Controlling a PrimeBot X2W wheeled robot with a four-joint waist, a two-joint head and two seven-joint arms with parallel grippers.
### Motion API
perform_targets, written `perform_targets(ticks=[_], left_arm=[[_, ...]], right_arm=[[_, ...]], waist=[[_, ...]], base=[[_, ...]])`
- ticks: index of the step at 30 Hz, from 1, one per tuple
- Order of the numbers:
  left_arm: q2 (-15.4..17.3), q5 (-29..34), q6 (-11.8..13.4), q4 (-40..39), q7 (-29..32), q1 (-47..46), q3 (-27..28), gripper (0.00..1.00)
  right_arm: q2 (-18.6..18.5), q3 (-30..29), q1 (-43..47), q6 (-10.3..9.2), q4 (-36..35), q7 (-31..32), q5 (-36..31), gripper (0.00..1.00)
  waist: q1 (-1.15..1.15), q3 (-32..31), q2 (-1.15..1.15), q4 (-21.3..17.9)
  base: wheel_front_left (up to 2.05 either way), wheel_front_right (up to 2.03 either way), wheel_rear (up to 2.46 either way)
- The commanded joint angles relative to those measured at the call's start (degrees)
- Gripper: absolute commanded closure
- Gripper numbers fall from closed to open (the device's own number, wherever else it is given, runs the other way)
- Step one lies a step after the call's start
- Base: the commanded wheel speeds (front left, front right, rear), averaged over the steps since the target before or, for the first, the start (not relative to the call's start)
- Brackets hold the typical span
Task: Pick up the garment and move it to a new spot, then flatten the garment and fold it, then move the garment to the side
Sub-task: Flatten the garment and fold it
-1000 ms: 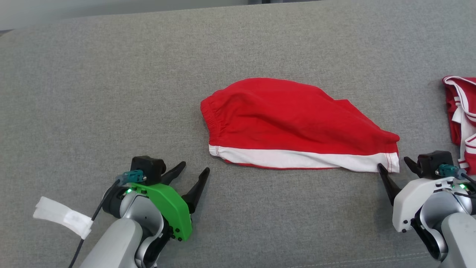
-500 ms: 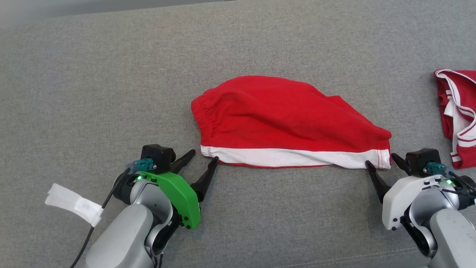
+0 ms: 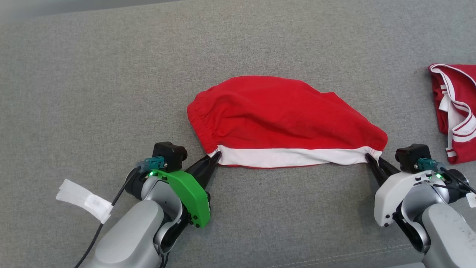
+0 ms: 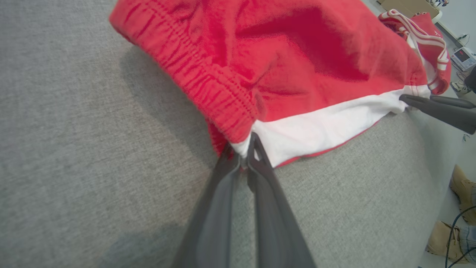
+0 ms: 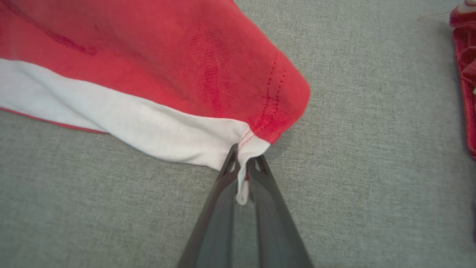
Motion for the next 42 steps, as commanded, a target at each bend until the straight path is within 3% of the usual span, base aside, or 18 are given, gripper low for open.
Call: perform_targets(ticks=[1, 7, 10, 14, 16, 17, 20, 24, 27, 29, 31, 33, 37, 42], left_arm=[[1.0, -0.6, -0.1, -0.3, -0.5, -1.0, -0.6, 1.0], [4.6, -3.0, -0.1, -5.0, -1.3, 0.8, -1.0, 1.0], [7.6, -4.6, 0.0, -11.5, -0.8, 2.6, 0.6, 1.0], [12.8, -9.0, 1.2, -26.9, 3.2, 6.3, 2.8, 1.0], [15.8, -11.5, 2.9, -36.4, 6.2, 7.9, 4.3, 1.0], [15.8, -11.5, 2.9, -36.4, 6.2, 7.9, 4.3, 1.0], [20.5, -15.0, 6.9, -49.1, 11.7, 8.2, 7.1, 1.0], [25.2, -18.9, 11.6, -58.2, 19.5, 0.7, 13.2, 1.0], [27.6, -20.4, 13.4, -56.9, 26.0, -9.1, 16.5, 1.0], [27.9, -20.7, 14.1, -52.9, 29.5, -16.6, 18.0, 1.0], [26.6, -19.4, 14.4, -47.2, 31.4, -24.6, 18.5, 1.0], [25.5, -16.3, 12.9, -40.8, 31.9, -32.3, 17.6, 1.0], [21.0, -9.9, 10.6, -26.8, 26.7, -44.8, 16.9, 1.0], [15.7, -0.3, 7.1, -13.1, 8.9, -56.5, 17.6, 1.0]], right_arm=[[-1.0, 0.1, -0.2, -0.1, 0.0, 0.2, 1.0, 1.0], [-3.1, -1.4, 1.7, -0.1, -4.5, 0.1, 4.0, 1.0], [-4.2, -2.2, 4.2, -0.1, -10.6, 1.7, 11.1, 1.0], [-6.1, -5.0, 9.2, -0.07, -23.3, 6.3, 25.0, 1.0], [-6.6, -7.8, 10.7, -0.04, -31.9, 7.4, 33.0, 1.0], [-6.6, -7.8, 10.7, -0.04, -31.9, 7.4, 33.0, 1.0], [-7.3, -13.5, 10.6, -0.05, -41.8, 8.8, 43.4, 1.0], [-8.6, -19.2, 2.8, -0.04, -45.9, 11.0, 51.6, 1.0], [-8.7, -19.7, -8.6, -0.04, -42.2, 12.3, 52.6, 1.0], [-6.3, -17.4, -17.9, -0.05, -37.5, 13.6, 53.0, 1.0], [-4.4, -15.4, -28.5, -0.07, -31.4, 13.4, 49.1, 1.0], [-0.5, -13.4, -38.6, -0.06, -24.9, 12.1, 44.9, 1.0], [7.7, -11.8, -56.5, -0.04, -10.9, 5.9, 36.0, 1.0], [12.5, -14.0, -71.9, -0.11, 1.2, -7.4, 27.6, 1.0]], waist=[[0.0, -0.2, 0.0, -0.1], [0.0, -1.5, 0.0, -0.7], [0.0, -2.3, 0.0, -1.0], [0.0, -3.1, 0.0, -1.3], [0.0, -3.1, 0.0, -1.4], [0.0, -3.1, 0.0, -1.4], [0.0, -1.3, 0.0, -1.7], [0.0, 4.1, 0.0, -1.9], [0.0, 9.7, 0.0, -2.2], [0.0, 13.2, 0.0, -2.6], [0.0, 16.6, 0.0, -2.7], [0.0, 19.4, 0.0, -2.6], [0.0, 22.7, 0.0, -2.6], [0.0, 25.2, 0.0, -1.7]], base=[[0.0, 0.0, 0.0], [0.0, 0.0, 0.0], [0.0, 0.0, 0.0], [0.0, 0.0, 0.0], [0.0, 0.0, 0.0], [0.0, 0.0, 0.0], [0.0, 0.0, 0.0], [0.0, 0.0, 0.0], [0.0, 0.0, 0.0], [0.0, 0.0, 0.0], [0.0, 0.0, 0.0], [0.0, 0.0, 0.0], [0.0, 0.0, 0.0], [0.0, 0.0, 0.0]])
